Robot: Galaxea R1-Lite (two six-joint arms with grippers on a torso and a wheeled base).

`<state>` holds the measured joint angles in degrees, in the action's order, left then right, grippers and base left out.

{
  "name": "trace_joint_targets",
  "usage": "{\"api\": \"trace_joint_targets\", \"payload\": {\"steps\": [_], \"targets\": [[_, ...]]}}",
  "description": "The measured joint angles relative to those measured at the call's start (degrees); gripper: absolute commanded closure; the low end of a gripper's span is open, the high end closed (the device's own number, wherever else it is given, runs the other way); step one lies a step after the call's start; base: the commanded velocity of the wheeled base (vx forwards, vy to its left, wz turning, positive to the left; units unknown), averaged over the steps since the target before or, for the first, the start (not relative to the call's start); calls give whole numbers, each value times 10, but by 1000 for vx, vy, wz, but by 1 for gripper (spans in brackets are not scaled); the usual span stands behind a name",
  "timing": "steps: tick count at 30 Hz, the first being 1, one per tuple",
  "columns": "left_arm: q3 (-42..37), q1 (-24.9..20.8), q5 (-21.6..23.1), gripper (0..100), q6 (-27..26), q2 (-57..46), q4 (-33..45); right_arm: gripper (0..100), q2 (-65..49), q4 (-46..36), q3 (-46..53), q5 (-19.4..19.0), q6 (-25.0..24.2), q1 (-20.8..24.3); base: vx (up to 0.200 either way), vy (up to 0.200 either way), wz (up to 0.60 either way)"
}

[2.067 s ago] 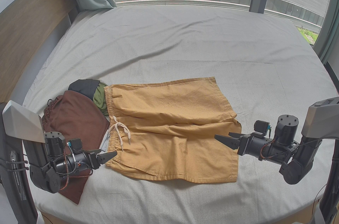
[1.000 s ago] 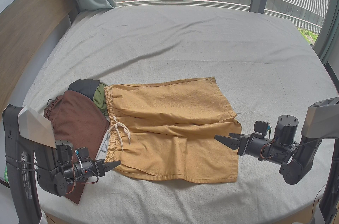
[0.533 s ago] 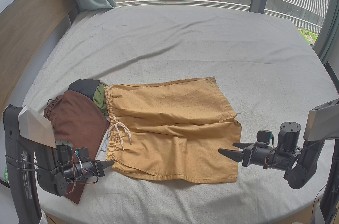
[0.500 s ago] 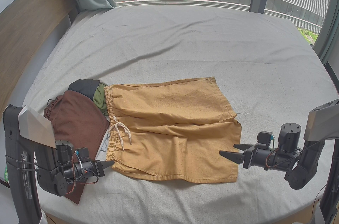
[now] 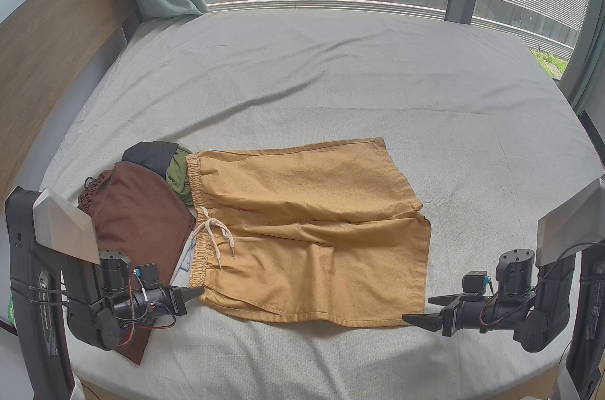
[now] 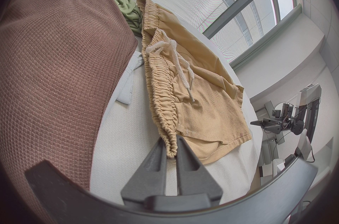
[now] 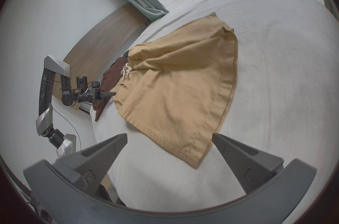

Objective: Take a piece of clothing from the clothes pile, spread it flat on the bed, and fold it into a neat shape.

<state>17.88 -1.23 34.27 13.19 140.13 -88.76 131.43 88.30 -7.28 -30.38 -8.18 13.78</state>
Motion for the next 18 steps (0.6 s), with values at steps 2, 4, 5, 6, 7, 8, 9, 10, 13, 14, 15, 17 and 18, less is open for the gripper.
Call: {"api": "trace_joint_targets", "payload": {"steps": [2,4,5,6,7,8,9,10,13,14,15,17,18], "targets": [[0,0,0,100,0,0,0,0,6,0,5,-1,0,-1,0,0,0],[0,0,0,100,0,0,0,0,10,0,7,-1,0,-2,0,0,0],[0,0,0,100,0,0,0,0,14,0,7,-1,-1,-2,0,0,0],[0,0,0,100,0,0,0,0,16,0,8,-1,-1,-2,0,0,0],[0,0,0,100,0,0,0,0,20,0,7,-1,-1,-3,0,0,0],[0,0,0,100,0,0,-1,0,23,0,7,-1,-1,-3,0,0,0],[0,0,0,100,-1,0,-1,0,25,0,6,-1,-1,-3,0,0,0],[0,0,0,100,-1,0,-1,0,28,0,6,-2,-1,-4,0,0,0],[0,0,0,100,-1,0,0,0,39,0,2,-10,-2,-10,0,0,0],[0,0,0,100,-1,0,0,0,42,0,1,-12,-4,-12,0,0,0],[0,0,0,100,-1,0,0,0,46,0,-1,-13,-5,-13,0,0,0],[0,0,0,100,-1,0,0,0,52,1,-2,-14,-7,-15,0,0,0],[0,0,0,100,-1,0,-1,0,55,0,-4,-14,-7,-15,0,0,0]]}}
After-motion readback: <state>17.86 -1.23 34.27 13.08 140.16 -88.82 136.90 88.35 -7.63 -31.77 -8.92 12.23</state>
